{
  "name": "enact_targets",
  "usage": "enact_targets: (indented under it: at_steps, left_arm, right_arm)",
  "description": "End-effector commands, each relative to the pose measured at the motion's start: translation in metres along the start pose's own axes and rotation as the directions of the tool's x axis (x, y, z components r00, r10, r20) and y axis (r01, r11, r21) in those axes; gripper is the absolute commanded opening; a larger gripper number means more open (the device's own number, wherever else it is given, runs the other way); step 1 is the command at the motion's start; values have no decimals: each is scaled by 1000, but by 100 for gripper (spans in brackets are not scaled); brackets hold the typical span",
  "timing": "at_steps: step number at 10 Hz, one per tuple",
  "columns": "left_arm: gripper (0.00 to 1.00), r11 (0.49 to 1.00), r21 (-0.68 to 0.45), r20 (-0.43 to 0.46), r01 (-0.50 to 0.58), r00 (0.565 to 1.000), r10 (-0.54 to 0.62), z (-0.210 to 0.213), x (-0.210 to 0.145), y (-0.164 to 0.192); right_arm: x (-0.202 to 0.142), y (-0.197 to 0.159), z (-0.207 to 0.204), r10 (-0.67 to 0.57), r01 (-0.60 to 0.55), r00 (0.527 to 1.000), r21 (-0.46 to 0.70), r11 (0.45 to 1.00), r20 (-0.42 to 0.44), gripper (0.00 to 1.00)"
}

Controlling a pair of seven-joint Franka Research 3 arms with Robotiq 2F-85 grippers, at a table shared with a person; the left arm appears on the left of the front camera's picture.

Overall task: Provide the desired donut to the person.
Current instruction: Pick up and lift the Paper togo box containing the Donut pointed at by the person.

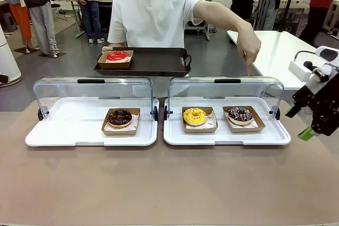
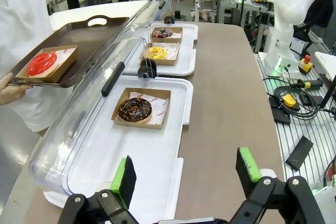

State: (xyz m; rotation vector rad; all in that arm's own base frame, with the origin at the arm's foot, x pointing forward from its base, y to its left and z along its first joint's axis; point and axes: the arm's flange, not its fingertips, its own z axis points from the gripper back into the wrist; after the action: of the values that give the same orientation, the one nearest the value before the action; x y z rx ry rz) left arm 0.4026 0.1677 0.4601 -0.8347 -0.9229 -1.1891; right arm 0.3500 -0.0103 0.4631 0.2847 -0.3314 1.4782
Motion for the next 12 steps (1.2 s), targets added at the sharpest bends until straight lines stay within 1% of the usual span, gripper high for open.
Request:
enact_targets:
  at_steps: [1,2,3,4,9,10,11,12]
  left_arm:
    - [100,1000,8,9,1,1000,-1,2,1,0]
    - [100,1000,8,9,1,1000,-1,2,1,0]
    - [100,1000,8,9,1,1000,-1,2,1,0]
    - [100,1000,8,9,1,1000,-1,2,1,0]
    - [100,1000,8,9,1,1000,-1,2,1,0]
    - [100,1000,8,9,1,1000,-1,2,1,0]
    - [100,1000,8,9,1,1000,-1,2,1,0]
    - [100,1000,8,9,1,1000,-1,2,1,0]
  right_arm:
    - [-4,-8,-10,12,-13,998,-26,1000,-54,100]
    - [-5,-8,-11,15,-16,999,-21,1000,-49,100]
    - [-8,-9,-8,-4,4,1000,13,1000,0,100]
    - [-2,-6,-7,17,-17,999,-11,1000,-31,100]
    - [-2,-6,-7,17,-17,999,-11,1000,-31,100]
    - [-2,-7,-6,22,-22,1000,-10,1000,-12,100]
    - [0,-19,-18,-6,6,999,-7,1000,-52,100]
    - [1,-33,-29,-36,35,997,-14,999,-62,100]
